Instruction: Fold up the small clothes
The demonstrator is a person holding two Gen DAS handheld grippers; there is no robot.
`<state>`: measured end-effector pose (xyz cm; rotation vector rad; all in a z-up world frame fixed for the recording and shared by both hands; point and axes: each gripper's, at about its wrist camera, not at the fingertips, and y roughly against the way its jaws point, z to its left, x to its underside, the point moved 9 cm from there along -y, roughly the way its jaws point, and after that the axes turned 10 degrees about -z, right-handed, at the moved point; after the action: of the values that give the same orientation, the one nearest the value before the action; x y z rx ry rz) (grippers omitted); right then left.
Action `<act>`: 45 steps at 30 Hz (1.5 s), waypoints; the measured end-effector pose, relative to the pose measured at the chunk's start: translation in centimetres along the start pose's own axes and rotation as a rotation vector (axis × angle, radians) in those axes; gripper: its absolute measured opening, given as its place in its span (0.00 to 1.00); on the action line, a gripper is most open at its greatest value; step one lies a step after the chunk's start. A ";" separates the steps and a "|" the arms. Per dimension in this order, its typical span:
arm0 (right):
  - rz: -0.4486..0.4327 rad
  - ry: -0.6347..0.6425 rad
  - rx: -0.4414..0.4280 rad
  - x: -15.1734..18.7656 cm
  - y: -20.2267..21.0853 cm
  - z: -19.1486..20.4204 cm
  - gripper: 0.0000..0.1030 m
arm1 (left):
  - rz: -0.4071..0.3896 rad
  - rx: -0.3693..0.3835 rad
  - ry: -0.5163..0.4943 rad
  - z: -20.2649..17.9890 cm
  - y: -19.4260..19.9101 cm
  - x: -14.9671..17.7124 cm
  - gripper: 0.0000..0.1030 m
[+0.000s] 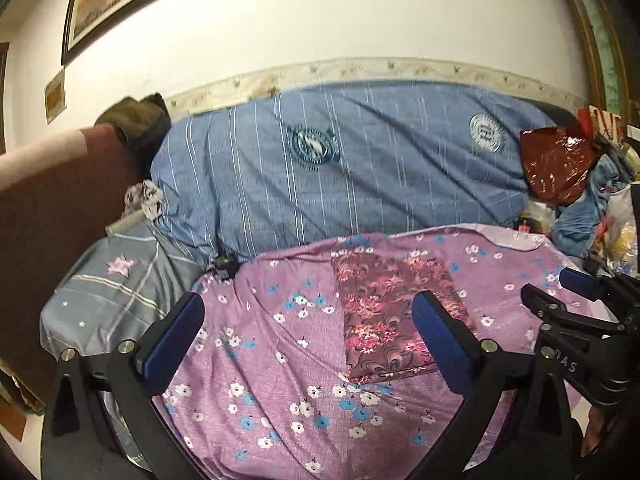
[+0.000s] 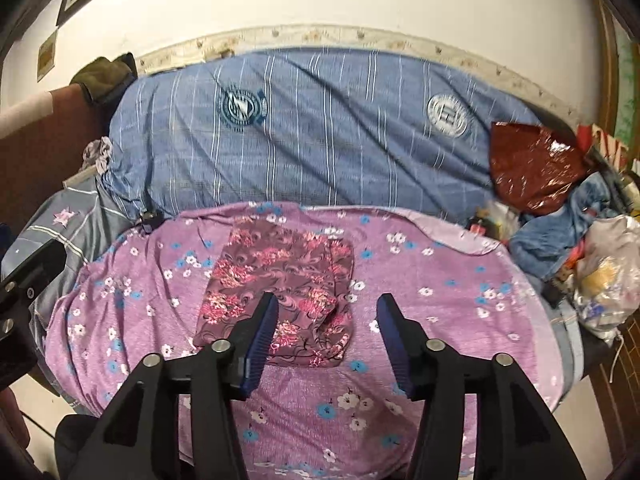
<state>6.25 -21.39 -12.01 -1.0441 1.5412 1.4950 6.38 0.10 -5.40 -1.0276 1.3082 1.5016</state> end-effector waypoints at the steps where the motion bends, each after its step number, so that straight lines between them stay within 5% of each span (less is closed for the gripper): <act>1: -0.005 0.004 0.005 -0.2 0.7 0.1 0.56 | -0.011 -0.001 -0.002 0.0 0.7 -0.3 1.00; 18: -0.134 0.055 0.082 -2.6 6.4 -0.4 0.57 | -0.051 0.036 -0.004 -1.0 4.8 -2.0 1.00; 45: -0.171 0.035 0.102 -3.2 6.7 -1.8 0.58 | -0.035 0.077 0.049 -0.9 4.4 -1.9 1.00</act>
<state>1.48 -23.08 -6.30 -1.1179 1.4961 1.2752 2.73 -1.25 -2.47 -1.0380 1.3647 1.3973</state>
